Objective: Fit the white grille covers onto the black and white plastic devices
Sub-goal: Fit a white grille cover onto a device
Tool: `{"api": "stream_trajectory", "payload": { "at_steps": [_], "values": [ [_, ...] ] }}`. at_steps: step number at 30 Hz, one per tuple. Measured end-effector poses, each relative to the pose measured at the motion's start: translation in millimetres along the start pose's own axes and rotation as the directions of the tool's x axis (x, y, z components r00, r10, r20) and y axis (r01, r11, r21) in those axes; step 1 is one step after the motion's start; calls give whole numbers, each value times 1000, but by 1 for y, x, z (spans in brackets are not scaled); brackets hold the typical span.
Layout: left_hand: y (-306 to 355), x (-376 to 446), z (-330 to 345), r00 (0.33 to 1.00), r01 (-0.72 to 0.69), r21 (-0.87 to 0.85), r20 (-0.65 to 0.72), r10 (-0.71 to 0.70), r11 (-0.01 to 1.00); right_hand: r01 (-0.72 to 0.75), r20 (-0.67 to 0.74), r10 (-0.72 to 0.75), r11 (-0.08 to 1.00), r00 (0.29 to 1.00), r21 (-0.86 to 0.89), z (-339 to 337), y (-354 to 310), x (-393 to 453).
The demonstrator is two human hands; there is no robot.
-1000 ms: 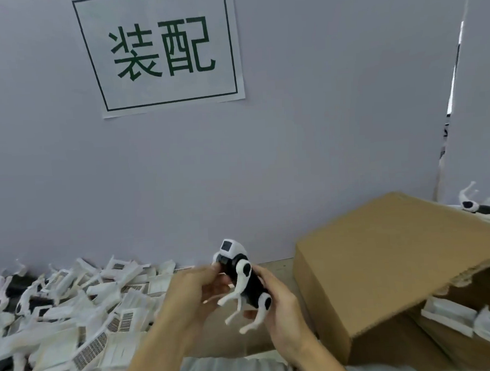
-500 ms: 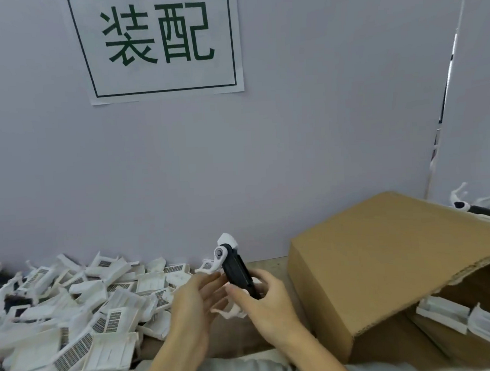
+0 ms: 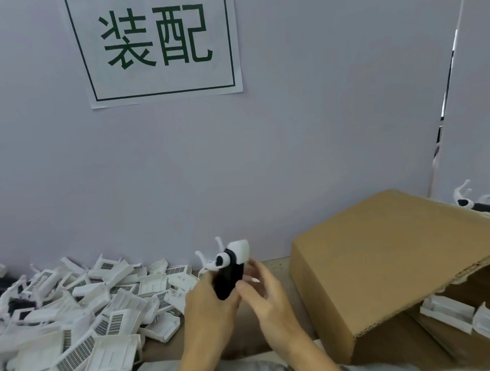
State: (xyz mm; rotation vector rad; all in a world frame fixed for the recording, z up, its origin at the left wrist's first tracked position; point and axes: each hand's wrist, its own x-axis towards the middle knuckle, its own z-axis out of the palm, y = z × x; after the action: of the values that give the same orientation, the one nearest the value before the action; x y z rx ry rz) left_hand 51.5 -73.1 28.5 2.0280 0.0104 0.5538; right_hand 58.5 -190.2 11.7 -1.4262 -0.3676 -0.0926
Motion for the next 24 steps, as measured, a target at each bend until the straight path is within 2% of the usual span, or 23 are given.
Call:
{"api": "stream_trajectory", "payload": {
  "at_steps": [2, 3, 5, 10, 12, 15, 17, 19, 20, 21, 22, 24],
  "values": [
    [2, -5, 4, 982, -180, 259, 101, 158, 949, -35, -78, 44, 993, 996, 115, -1, -3, 3],
    [2, -7, 6, 965, -255, 335, 140, 220, 907, -47, -159, 67, 991, 985, 127, 0, -5, 4],
    [4, -9, 8, 941, -335, 389, 181, 286, 858, -59, -310, 91, 992, 946, 111, 0, -6, 8],
    [6, -9, 16, 917, -390, 405, 253, 309, 827, -52, -478, 58, 998, 877, 26, -3, -6, 11],
    [6, -11, 18, 916, -394, 416, 248, 315, 819, -33, -472, 23, 999, 881, -14, -2, -7, 10],
    [-1, -8, 16, 944, -331, 349, 133, 303, 877, -20, -258, 25, 1000, 966, 22, 0, -8, 6],
    [-2, -4, 14, 978, -206, 207, 24, 206, 956, -111, -133, 114, 993, 985, 31, 2, -7, 4],
    [2, 3, 8, 994, -7, -58, -105, 1, 998, -191, -157, 183, 981, 971, -35, 1, -4, 6],
    [6, 5, 5, 983, 85, -222, -140, -118, 971, -225, -190, 207, 971, 960, -78, 0, -3, 7],
    [8, 8, 1, 962, 166, -411, -130, -238, 896, -264, -210, 237, 958, 949, -112, 0, -3, 8],
    [9, 10, -4, 942, 232, -598, -59, -330, 768, -300, -208, 270, 944, 940, -134, 0, -4, 8],
    [10, 14, -13, 919, 304, -801, 103, -381, 516, -357, -152, 335, 921, 930, -155, 2, -3, 7]
  ]
}}
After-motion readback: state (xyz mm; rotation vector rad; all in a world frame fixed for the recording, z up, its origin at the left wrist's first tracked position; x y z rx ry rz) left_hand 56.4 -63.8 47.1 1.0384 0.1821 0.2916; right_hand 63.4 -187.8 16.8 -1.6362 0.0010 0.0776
